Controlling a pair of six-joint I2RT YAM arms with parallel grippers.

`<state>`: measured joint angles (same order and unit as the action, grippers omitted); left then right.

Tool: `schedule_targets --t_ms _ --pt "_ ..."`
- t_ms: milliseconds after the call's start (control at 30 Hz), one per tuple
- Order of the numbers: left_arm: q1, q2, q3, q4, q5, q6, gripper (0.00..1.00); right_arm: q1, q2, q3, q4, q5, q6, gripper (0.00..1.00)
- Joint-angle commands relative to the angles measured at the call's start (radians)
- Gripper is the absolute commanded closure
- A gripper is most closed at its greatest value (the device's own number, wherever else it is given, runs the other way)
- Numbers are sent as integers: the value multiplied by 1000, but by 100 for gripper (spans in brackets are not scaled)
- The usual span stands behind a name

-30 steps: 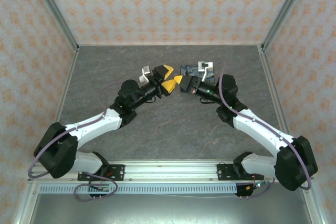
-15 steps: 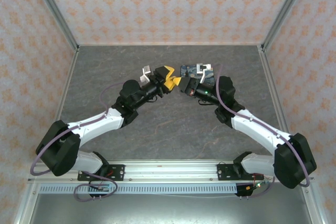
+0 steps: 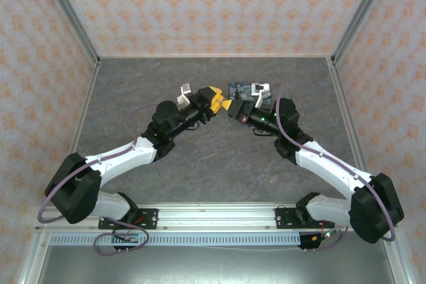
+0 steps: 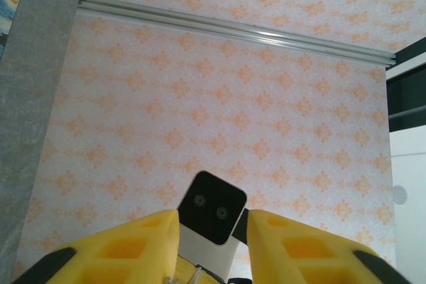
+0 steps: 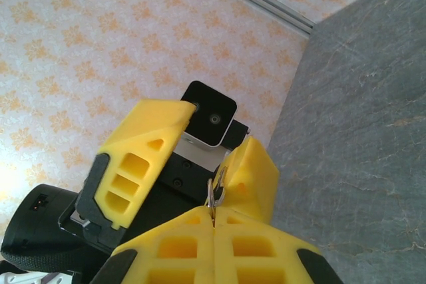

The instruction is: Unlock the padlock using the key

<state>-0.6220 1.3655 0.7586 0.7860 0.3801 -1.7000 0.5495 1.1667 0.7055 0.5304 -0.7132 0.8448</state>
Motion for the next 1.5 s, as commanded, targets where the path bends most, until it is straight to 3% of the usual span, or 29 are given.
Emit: schedule_targets --t_ms 0,433,900,1067,1133,1233,1467 --pt "-7 -35 32 -5 -7 26 71 7 -17 -7 3 14 -16 100" --pt "-7 -36 18 -28 -13 44 88 7 -24 -6 -3 19 -20 100" --pt "-5 -29 18 -48 -16 55 89 6 -50 -12 -50 26 -44 100" --pt "-6 -34 30 -78 -7 91 100 6 -59 -5 -67 17 -62 98" --pt "-4 -49 47 -128 1 161 100 6 -83 11 -131 15 -100 82" --pt "-4 -88 86 -239 3 344 100 -10 -128 20 -212 -1 -142 67" --pt "-4 -179 219 -535 83 859 100 -88 -208 -12 -190 -110 -140 46"
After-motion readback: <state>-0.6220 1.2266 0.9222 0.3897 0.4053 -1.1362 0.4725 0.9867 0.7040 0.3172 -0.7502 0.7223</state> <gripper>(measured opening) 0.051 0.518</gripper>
